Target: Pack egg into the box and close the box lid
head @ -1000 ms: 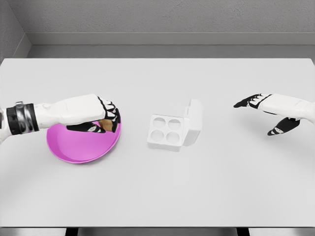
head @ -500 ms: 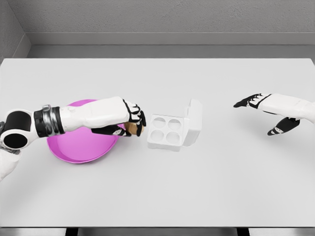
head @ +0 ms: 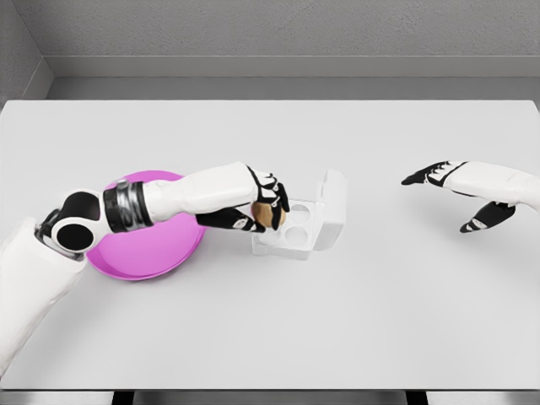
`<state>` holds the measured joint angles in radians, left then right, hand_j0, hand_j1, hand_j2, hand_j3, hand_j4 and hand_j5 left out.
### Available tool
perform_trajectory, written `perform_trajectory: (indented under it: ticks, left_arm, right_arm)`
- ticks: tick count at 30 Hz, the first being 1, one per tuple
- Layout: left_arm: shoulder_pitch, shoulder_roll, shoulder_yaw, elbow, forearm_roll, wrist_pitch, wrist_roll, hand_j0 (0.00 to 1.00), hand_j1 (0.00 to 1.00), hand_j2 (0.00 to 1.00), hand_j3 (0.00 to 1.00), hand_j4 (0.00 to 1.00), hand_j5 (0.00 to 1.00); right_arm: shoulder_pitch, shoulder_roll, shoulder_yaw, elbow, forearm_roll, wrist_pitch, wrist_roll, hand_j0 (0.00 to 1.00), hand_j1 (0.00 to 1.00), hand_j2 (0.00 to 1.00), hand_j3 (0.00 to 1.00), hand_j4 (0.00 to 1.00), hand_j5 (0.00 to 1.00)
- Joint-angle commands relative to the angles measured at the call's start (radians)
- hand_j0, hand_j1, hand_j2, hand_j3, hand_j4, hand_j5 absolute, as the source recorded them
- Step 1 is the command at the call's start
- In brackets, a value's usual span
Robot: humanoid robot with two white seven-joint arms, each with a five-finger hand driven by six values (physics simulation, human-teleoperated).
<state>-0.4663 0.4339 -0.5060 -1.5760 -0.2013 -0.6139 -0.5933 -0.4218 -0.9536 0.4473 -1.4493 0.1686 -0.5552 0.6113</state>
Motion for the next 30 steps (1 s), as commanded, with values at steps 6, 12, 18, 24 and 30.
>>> perform_trajectory:
  ticks: [6, 12, 18, 24, 30]
  left_arm:
    - [-0.005, -0.024, -0.002, 0.017, 0.128, 0.003, 0.003, 0.33, 0.33, 0.33, 0.33, 0.33, 0.33]
    - [-0.005, -0.026, -0.037, 0.021, 0.191, 0.003, 0.003, 0.32, 0.32, 0.32, 0.32, 0.32, 0.32]
    - [-0.012, -0.027, -0.035, 0.079, 0.240, 0.003, 0.006, 0.32, 0.32, 0.32, 0.32, 0.32, 0.32]
    - [-0.017, -0.055, -0.037, 0.128, 0.278, 0.003, 0.003, 0.32, 0.32, 0.32, 0.32, 0.32, 0.32]
    - [-0.011, -0.060, -0.061, 0.128, 0.333, 0.003, 0.003, 0.32, 0.32, 0.32, 0.32, 0.32, 0.32]
  right_arm:
    - [0.000, -0.002, 0.005, 0.000, -0.006, 0.001, 0.000, 1.00, 1.00, 1.00, 1.00, 1.00, 1.00]
    - [-0.014, -0.002, 0.034, 0.006, -0.006, -0.025, 0.000, 1.00, 1.00, 1.00, 1.00, 1.00, 1.00]
    - [-0.015, -0.002, 0.041, 0.007, -0.006, -0.056, 0.000, 1.00, 1.00, 1.00, 1.00, 1.00, 1.00]
    - [-0.021, -0.001, 0.039, 0.095, -0.004, -0.056, 0.000, 1.00, 1.00, 1.00, 1.00, 1.00, 1.00]
    - [-0.020, 0.001, 0.039, 0.095, -0.006, -0.056, 0.000, 1.00, 1.00, 1.00, 1.00, 1.00, 1.00]
